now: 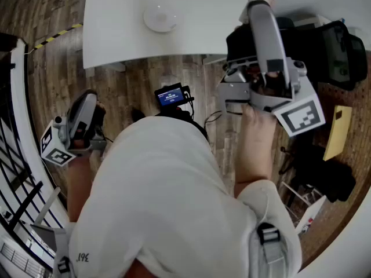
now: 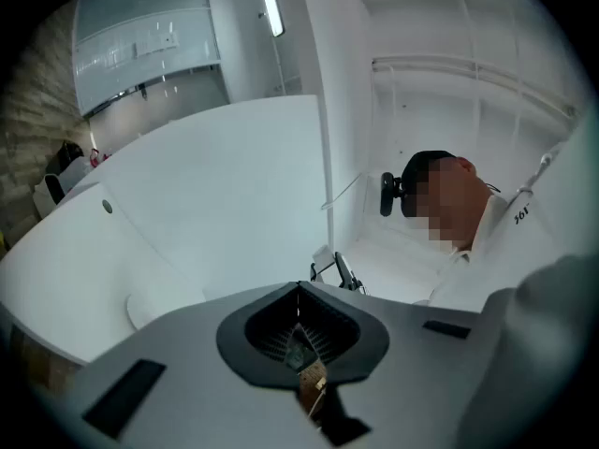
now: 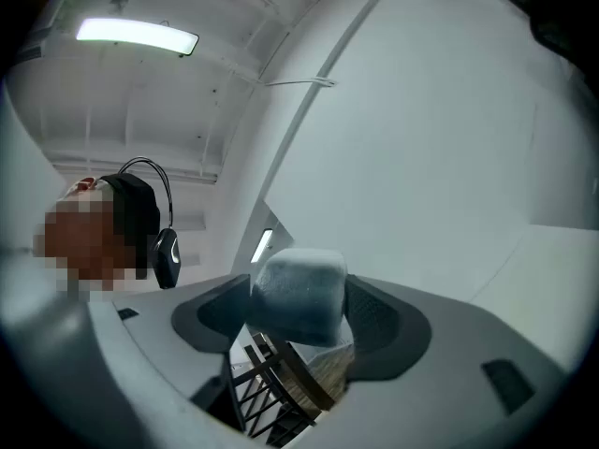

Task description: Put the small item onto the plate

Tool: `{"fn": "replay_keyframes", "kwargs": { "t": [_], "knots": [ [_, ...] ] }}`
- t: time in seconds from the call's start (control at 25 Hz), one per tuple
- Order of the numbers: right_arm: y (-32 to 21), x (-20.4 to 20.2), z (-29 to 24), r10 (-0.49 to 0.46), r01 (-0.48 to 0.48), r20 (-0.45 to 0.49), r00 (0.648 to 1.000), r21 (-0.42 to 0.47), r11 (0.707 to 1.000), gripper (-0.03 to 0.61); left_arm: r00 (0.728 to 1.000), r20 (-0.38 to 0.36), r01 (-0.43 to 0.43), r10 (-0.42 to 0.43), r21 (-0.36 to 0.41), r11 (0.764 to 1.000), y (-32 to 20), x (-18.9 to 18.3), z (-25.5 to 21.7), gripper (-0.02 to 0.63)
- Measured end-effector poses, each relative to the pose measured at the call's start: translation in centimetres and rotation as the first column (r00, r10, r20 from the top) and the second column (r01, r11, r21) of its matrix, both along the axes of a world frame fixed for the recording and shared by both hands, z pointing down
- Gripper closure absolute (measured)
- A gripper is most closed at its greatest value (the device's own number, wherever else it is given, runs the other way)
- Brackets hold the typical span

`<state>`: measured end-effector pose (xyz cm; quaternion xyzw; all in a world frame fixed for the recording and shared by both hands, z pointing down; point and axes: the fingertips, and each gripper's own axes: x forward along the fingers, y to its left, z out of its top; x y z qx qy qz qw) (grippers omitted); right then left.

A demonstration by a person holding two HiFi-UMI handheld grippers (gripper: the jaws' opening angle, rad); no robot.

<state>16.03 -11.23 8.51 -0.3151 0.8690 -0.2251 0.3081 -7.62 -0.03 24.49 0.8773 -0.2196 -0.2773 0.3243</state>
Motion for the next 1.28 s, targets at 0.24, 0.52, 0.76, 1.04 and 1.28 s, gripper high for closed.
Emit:
{"fn": "replay_keyframes", "kwargs": {
  "t": [0.24, 0.52, 0.76, 1.04, 1.28],
  "knots": [
    [-0.9, -0.9, 0.7, -0.018, 0.018, 0.0, 1.0, -0.005, 1.0, 0.255, 1.0, 0.006, 0.008, -0.008, 0.005, 1.0, -0.3, -0.2, 0.4, 0.609],
    [-2.1, -1.0, 1.5, -0.031, 0.031, 0.007, 1.0, -0.033, 0.999, 0.255, 1.0, 0.018, 0.019, -0.019, -0.005, 1.0, -0.4, -0.1, 0.5, 0.609],
    [-2.6, -1.5, 1.9, -0.043, 0.044, 0.013, 0.999, -0.046, 0.998, 0.255, 1.0, 0.022, 0.015, -0.014, -0.012, 1.0, -0.7, 0.1, 0.7, 0.609],
    [-3.1, -1.5, 2.6, -0.035, 0.034, -0.012, 0.999, -0.058, 0.998, 0.255, 0.999, 0.032, 0.008, -0.007, -0.02, 1.0, -0.8, 0.5, 0.9, 0.609],
    [-14.9, -1.7, 23.6, 0.116, -0.272, -0.591, 0.798, -0.183, 0.945, 0.256, 0.999, 0.043, 0.017, -0.015, -0.041, 0.999, -0.8, 0.9, 1.3, 0.608]
  ]
}}
